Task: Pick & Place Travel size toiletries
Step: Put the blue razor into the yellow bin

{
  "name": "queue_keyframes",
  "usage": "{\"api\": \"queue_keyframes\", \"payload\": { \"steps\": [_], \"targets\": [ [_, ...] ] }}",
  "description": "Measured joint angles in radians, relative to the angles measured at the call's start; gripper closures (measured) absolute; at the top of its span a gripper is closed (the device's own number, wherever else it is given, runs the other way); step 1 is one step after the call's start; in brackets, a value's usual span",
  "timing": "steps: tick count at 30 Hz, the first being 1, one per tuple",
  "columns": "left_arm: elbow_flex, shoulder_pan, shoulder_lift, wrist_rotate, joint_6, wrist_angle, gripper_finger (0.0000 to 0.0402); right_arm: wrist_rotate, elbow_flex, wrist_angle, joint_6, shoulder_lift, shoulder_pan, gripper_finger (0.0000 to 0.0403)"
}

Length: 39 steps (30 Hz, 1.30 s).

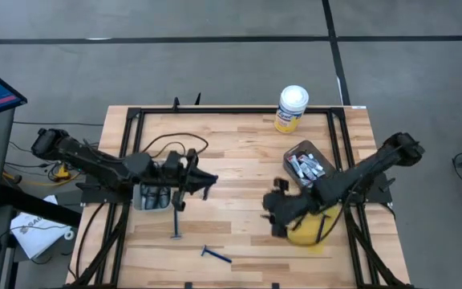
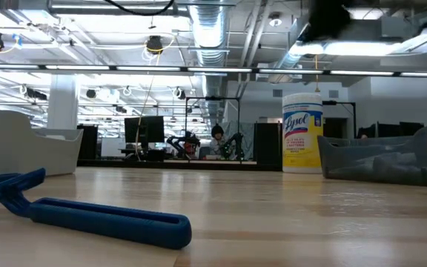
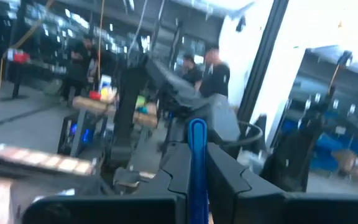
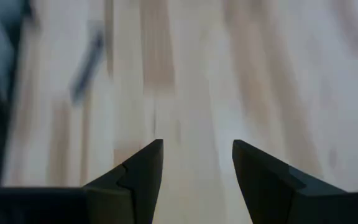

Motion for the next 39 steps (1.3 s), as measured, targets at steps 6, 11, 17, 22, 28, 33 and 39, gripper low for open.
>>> {"api": "queue_keyframes", "payload": {
  "steps": [6, 11, 17, 22, 28, 33, 39],
  "targets": [
    [0.000, 0.007, 0.019, 0.000, 0.000, 0.132, 0.0385, 0.058, 0.001, 0.349, -0.140, -0.127, -0.130, 0.0216],
    [0.001, 0.005, 0.048, 0.001, 0.001, 0.163, 0.0385, 0.056, 0.001, 0.622, -0.253, -0.156, -0.218, 0.0214],
    [0.000, 0.005, 0.077, 0.001, 0.009, 0.159, 0.0385, -0.017, 0.000, 0.820, -0.308, -0.140, -0.274, 0.0216],
    [0.000, 0.026, 0.090, 0.001, 0.015, 0.164, 0.0385, -0.073, 0.015, 0.858, -0.309, -0.100, -0.278, 0.0214],
    [0.000, 0.072, 0.109, -0.001, 0.017, 0.181, 0.0385, -0.101, 0.095, 0.852, -0.357, -0.022, -0.278, 0.0214],
    [-0.001, 0.083, 0.114, 0.018, 0.019, 0.183, 0.0385, -0.109, 0.155, 0.849, -0.398, 0.031, -0.279, 0.0214],
    [-0.001, 0.083, 0.114, 0.019, 0.044, 0.190, 0.0385, -0.109, 0.165, 0.848, -0.413, 0.034, -0.291, 0.0214]
  ]
}}
